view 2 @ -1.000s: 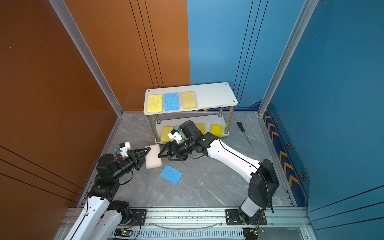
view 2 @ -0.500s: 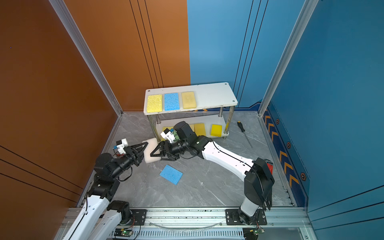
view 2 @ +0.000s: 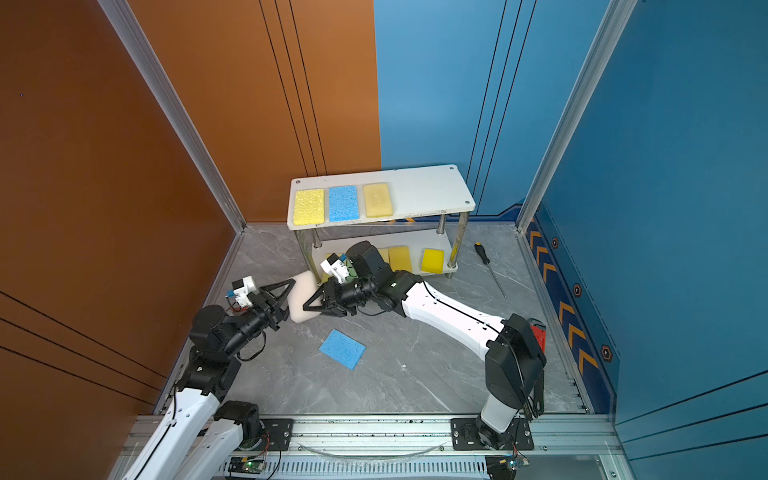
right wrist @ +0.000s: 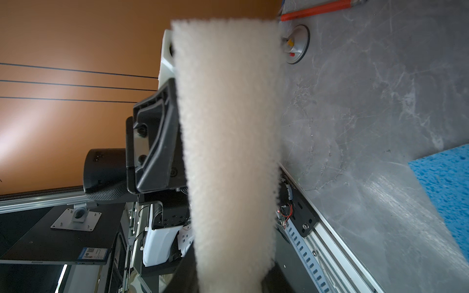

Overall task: Place and organize the cleaning sponges onto the shelf
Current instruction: 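Raise the white foam sponge upright near the left gripper, then carry the white foam sponge up to the shelf top with the right gripper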

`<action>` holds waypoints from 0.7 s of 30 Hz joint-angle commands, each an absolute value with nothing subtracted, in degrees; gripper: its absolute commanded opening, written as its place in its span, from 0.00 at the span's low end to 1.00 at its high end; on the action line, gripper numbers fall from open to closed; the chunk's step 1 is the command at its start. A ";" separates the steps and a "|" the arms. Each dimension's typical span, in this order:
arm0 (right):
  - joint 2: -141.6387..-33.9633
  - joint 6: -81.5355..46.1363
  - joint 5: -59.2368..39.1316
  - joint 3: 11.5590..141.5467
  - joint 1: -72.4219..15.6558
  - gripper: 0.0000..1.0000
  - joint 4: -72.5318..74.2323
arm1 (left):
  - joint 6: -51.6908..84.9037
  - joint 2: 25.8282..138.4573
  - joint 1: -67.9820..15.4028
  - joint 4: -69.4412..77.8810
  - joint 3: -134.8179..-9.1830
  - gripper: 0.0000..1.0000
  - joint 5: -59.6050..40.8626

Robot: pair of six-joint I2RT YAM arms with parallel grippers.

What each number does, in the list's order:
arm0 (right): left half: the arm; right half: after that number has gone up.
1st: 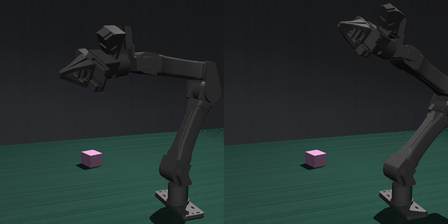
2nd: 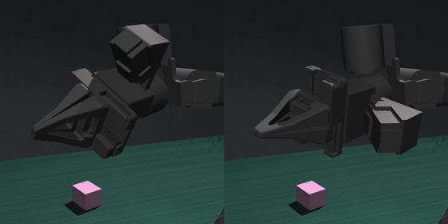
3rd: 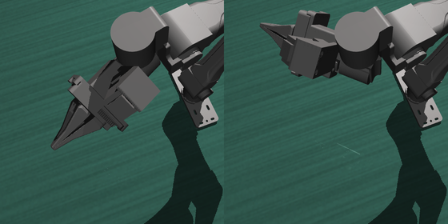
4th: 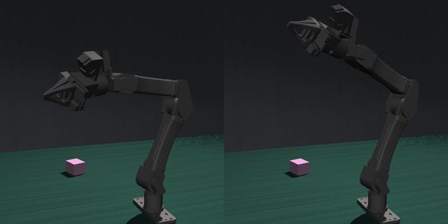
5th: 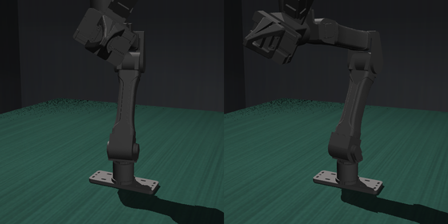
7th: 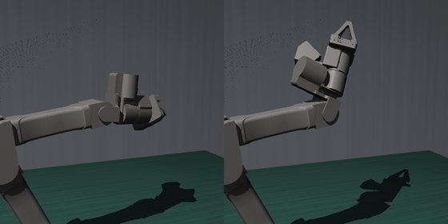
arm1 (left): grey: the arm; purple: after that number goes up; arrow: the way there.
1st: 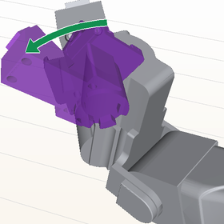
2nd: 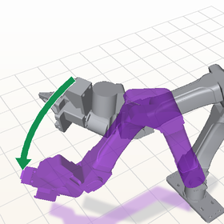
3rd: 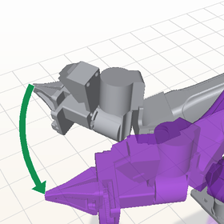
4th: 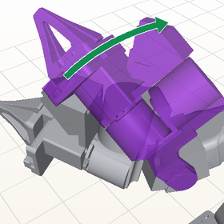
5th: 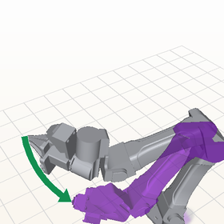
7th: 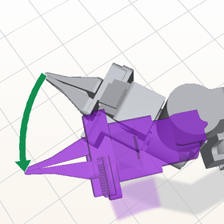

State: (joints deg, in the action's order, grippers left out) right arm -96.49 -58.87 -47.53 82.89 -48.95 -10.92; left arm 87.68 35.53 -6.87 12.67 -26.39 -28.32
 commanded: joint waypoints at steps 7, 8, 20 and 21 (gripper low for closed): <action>-87.57 -45.78 -41.08 90.21 -47.41 0.30 -29.67 | 80.16 34.89 -2.83 2.31 -33.67 0.98 -33.15; -86.49 -45.04 -40.31 90.80 -47.20 0.30 -31.13 | 79.56 34.74 -2.04 1.28 -34.12 0.98 -33.84; -84.11 -37.78 -34.88 109.45 -29.57 0.32 -44.63 | 73.10 37.51 1.91 -5.41 -37.63 0.98 -38.08; -84.93 -37.71 -34.93 111.08 -27.61 0.31 -44.83 | 72.60 37.89 1.89 -5.93 -38.00 0.98 -38.23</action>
